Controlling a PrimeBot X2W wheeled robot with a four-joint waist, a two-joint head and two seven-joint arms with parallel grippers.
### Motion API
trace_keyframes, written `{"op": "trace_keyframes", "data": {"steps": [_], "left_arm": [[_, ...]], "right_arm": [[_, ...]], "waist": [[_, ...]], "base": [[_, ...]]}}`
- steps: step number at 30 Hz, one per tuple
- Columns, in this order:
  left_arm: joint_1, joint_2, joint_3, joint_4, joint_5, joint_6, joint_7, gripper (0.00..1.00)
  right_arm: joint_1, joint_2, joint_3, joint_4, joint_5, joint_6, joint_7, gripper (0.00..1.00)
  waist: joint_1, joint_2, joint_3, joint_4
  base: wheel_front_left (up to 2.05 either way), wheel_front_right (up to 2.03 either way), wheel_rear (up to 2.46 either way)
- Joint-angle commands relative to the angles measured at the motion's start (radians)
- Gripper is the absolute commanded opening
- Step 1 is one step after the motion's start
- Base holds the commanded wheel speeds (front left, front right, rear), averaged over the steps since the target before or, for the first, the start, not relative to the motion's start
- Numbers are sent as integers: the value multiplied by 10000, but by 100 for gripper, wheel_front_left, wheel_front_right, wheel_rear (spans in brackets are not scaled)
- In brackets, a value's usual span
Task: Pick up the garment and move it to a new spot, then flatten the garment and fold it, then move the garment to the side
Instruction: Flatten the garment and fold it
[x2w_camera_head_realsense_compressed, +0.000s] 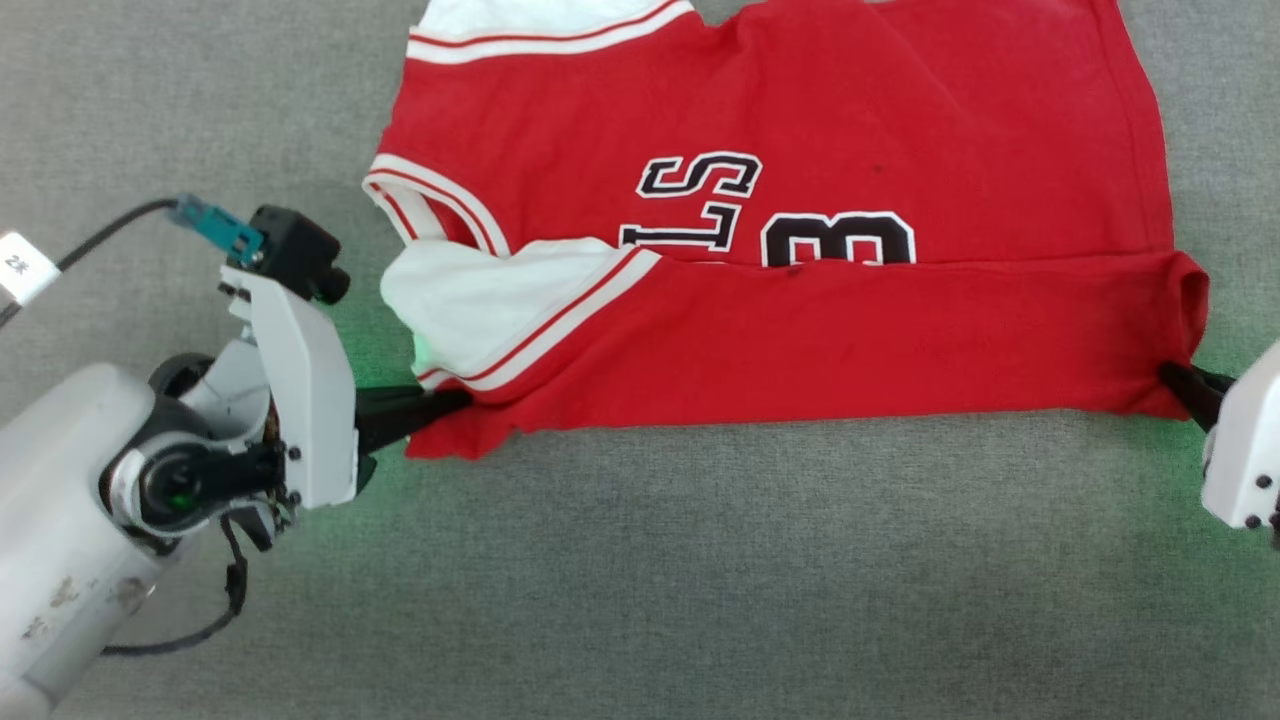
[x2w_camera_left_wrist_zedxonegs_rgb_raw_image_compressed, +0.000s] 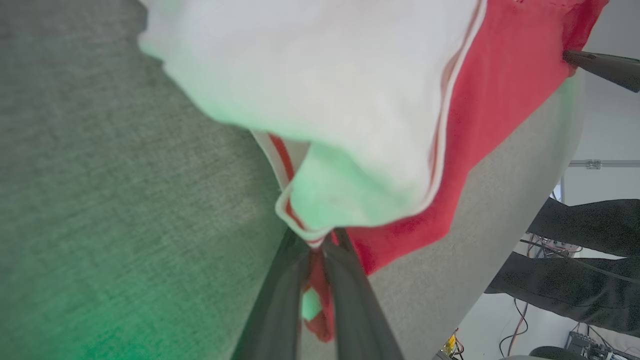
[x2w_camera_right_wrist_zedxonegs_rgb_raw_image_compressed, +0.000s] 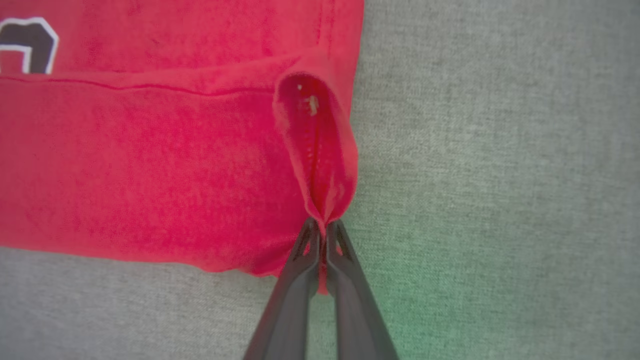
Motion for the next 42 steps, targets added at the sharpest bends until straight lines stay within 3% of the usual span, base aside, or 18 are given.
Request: {"op": "trace_keyframes", "data": {"steps": [1,19,28,29,30,31,32,33,38,42], "left_arm": [[270,-46,-125,-40,-82,28,18,0],[2095,1806,182,-2598,-529,20,-1474,0],[2788,2176,110,-3162,-550,19,-2028,0],[2802,2145,124,-3114,-534,19,-2087,0],[2818,2092,117,-3074,-536,19,-2096,0],[2837,2023,133,-3059,-558,19,-2190,19],[2852,1975,177,-3057,-544,18,-2314,59],[2911,1947,214,-3054,-572,19,-2450,100],[3423,1870,509,-3141,-544,18,-3709,100],[4002,1701,884,-2890,-411,19,-5234,100]], "right_arm": [[231,7,-98,-42,-9,-12,-42,0],[2574,-228,-784,-2170,544,-12,626,0],[3434,-51,-1224,-2820,801,-12,699,0],[3431,-49,-1245,-2847,768,-12,617,13],[3416,-57,-1266,-2844,723,-12,533,39],[3381,-53,-1290,-2845,689,-12,435,74],[3317,-20,-1340,-2857,690,-12,309,100],[3251,22,-1405,-2864,715,-12,179,100],[2871,145,-1509,-2941,633,-12,-939,100],[2602,100,-997,-2597,332,-12,-2436,100]], "waist": [[0,0,-75,65],[0,0,-565,253],[0,0,-544,332],[0,0,-567,342],[0,0,-605,352],[0,0,-650,360],[0,0,-704,364],[0,0,-767,370],[0,0,-1095,423],[0,0,-1305,533]], "base": [[0,0,0],[0,0,0],[0,0,0],[0,0,0],[0,0,0],[0,0,0],[0,0,0],[0,0,0],[0,0,0],[0,0,0]]}}
